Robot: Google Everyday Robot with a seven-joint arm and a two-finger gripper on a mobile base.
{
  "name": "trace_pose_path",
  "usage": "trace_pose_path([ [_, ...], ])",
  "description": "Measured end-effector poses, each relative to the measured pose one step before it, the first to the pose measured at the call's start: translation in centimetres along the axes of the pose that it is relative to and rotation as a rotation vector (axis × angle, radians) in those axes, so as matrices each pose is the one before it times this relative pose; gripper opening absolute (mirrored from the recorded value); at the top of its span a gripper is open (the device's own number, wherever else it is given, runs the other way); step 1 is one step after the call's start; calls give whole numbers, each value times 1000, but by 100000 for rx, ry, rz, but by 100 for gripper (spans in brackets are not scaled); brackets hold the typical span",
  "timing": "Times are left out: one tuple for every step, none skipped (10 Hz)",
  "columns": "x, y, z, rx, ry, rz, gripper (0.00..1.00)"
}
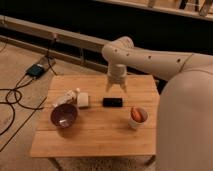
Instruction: Move the arm in a circular motion
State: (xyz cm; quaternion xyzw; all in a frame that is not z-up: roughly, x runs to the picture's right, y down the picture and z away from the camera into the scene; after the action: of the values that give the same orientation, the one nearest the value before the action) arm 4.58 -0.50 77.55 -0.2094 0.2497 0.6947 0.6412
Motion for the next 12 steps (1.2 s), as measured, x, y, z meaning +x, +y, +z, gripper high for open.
trace_pose_path([
  [-1126,1589,-68,559,-48,-2555,65],
  [-972,2198,-3,91,-247,-3551,65],
  [-870,2960,87,-83,230,-5019,65],
  [-559,1663,74,32,-119,-3281,65],
  [-586,2069,128,-320,-155,-3945,65],
  [-447,2125,127,-500,-136,-4321,65],
  [-216,2088,95,-813,-171,-4486,65],
  [194,1718,222,-574,382,-3989,65],
  [451,1208,324,-542,849,-2639,65],
  [873,2099,541,-1694,1080,-4129,65],
  [1452,1458,685,-2019,2109,-2660,65],
  [1231,627,527,-1133,1653,-568,65],
])
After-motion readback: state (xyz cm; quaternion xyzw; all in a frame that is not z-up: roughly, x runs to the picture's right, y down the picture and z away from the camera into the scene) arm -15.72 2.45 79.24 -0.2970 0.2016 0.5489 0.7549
